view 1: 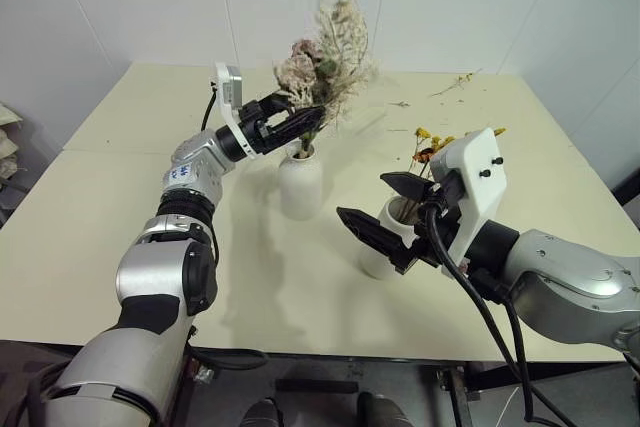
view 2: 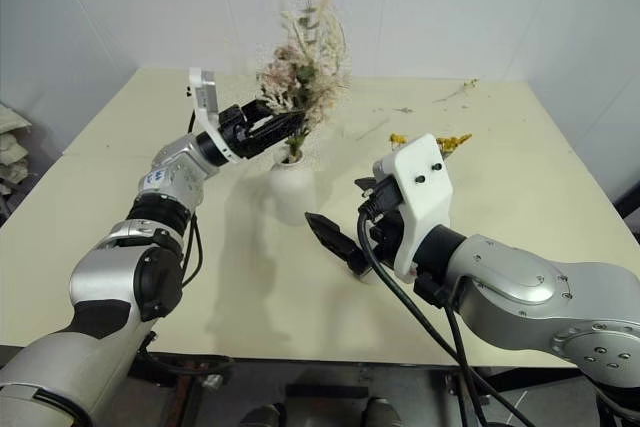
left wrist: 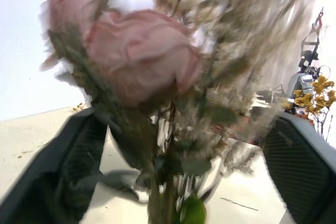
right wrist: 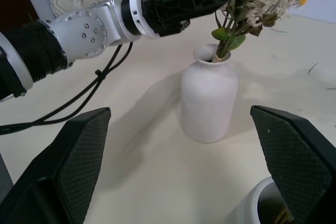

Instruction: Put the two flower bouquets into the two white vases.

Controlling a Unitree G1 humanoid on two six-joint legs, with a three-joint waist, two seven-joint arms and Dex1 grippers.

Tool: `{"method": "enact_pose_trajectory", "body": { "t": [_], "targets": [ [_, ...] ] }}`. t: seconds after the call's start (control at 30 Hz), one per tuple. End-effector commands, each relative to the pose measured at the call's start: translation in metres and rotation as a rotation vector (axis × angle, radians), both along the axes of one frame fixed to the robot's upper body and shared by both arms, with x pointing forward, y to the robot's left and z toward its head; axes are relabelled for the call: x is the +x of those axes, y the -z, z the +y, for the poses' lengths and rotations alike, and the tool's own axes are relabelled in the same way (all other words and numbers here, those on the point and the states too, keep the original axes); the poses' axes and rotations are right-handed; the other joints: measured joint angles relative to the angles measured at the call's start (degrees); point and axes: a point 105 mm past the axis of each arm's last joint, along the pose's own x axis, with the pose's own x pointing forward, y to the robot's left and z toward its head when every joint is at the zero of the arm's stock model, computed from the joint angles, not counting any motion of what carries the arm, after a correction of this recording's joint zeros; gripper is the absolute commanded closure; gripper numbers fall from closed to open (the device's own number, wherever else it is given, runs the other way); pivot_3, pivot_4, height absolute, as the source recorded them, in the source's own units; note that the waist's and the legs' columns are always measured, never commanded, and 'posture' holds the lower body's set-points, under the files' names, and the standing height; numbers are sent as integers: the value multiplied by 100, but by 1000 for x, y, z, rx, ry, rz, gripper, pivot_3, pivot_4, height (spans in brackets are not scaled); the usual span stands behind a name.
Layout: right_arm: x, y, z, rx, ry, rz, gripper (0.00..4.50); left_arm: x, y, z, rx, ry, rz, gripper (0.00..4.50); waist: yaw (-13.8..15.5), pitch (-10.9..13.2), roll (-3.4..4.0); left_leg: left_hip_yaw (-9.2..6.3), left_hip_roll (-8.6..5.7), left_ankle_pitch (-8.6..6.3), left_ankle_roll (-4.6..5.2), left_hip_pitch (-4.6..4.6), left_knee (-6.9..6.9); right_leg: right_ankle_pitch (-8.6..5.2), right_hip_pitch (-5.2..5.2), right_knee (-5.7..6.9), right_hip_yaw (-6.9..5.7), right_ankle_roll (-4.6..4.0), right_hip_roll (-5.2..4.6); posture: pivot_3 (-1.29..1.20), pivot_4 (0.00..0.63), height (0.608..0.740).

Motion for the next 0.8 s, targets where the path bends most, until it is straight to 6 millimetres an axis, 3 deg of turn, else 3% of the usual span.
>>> {"method": "enact_pose_trajectory", "body": {
  "t": [0.03,0.23,0.4,0.53,0.8],
  "targets": [
    [-6,-13,-6,15,8,-63,0,-8,-11,12,61,3,-69,11,-6,0,0,0,0,0,0,0,0,0,0,0,0,0,0,0,150,740],
    [-11,-9,-21,-12,17,-50,0,-22,-3,43,209,2,-105,11,-10,0,0,0,2,0,0,2,-2,-3,0,2,0,-5,1,0,150,740],
    [-18,-5,-50,-66,14,-48,0,-36,-1,89,345,-91,-132,11,-17,0,0,0,3,0,0,1,-4,-3,0,0,0,-6,1,0,150,740],
    [-26,-5,-76,-98,9,-49,0,-55,2,116,368,-73,-147,11,7,0,0,0,4,0,1,13,-4,-5,10,5,0,-8,2,0,150,740],
    [-34,10,-152,-137,70,-3,0,-66,7,137,360,-82,-131,11,15,-9,-15,1,1,2,2,21,15,-1,29,2,-1,-12,1,0,150,740]
  ]
}}
